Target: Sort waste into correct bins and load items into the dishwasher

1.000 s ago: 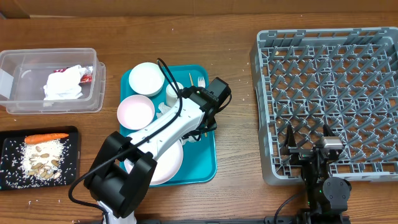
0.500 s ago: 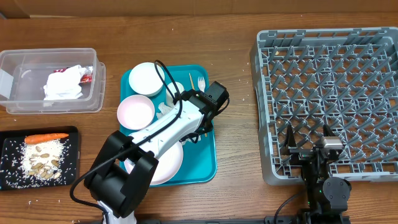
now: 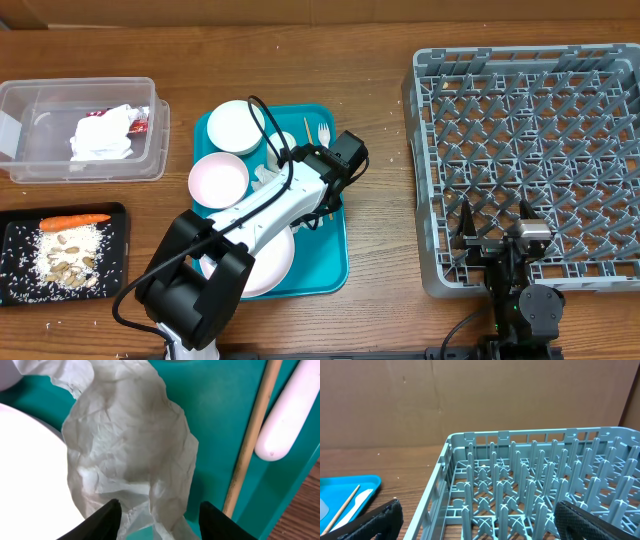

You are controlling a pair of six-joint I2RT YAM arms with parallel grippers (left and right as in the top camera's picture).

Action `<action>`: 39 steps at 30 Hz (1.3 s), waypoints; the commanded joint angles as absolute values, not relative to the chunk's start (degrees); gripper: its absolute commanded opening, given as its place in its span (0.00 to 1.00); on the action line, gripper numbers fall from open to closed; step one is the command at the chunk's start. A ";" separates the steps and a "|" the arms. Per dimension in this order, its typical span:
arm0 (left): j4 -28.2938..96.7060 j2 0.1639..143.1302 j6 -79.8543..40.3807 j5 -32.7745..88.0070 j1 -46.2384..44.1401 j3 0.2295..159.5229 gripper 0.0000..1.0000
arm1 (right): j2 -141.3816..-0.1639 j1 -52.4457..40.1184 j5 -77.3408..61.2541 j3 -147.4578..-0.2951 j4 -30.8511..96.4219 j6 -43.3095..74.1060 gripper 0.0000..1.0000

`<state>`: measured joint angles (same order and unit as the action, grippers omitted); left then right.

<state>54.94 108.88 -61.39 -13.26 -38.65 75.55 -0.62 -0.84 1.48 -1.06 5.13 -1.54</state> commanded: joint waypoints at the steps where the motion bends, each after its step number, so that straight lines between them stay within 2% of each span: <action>1: 55.20 109.40 -62.24 -9.69 -39.16 75.16 0.53 | -0.23 -1.17 1.26 -0.45 4.71 -1.72 1.00; 7: 54.68 109.40 -62.41 -8.27 -39.16 75.16 0.53 | -0.23 -1.17 1.26 -0.45 4.71 -1.72 1.00; 10: 54.72 109.40 -62.41 -8.27 -39.20 75.16 0.46 | -0.23 -1.17 1.26 -0.45 4.71 -1.72 1.00; 14: 54.72 109.40 -62.39 -8.29 -39.20 75.16 0.44 | -0.23 -1.17 1.26 -0.45 4.71 -1.72 1.00; 19: 54.81 109.40 -62.33 -8.56 -39.20 75.16 0.21 | -0.23 -1.17 1.26 -0.45 4.71 -1.74 1.00; 21: 54.83 109.38 -61.93 -8.47 -39.20 75.18 0.04 | -0.23 -1.17 1.26 -0.45 4.71 -1.74 1.00; 30: 60.60 107.09 -61.76 -9.26 -39.33 77.91 0.04 | -0.23 -1.17 1.26 -0.45 4.71 -1.72 1.00; 39: 68.40 96.09 -61.73 -12.53 -39.35 84.84 0.04 | -0.23 -1.17 1.26 -0.45 4.71 -1.72 1.00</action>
<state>67.59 101.67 -61.76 -9.89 -39.03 82.11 -0.62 -0.84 1.45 -1.06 5.15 -1.50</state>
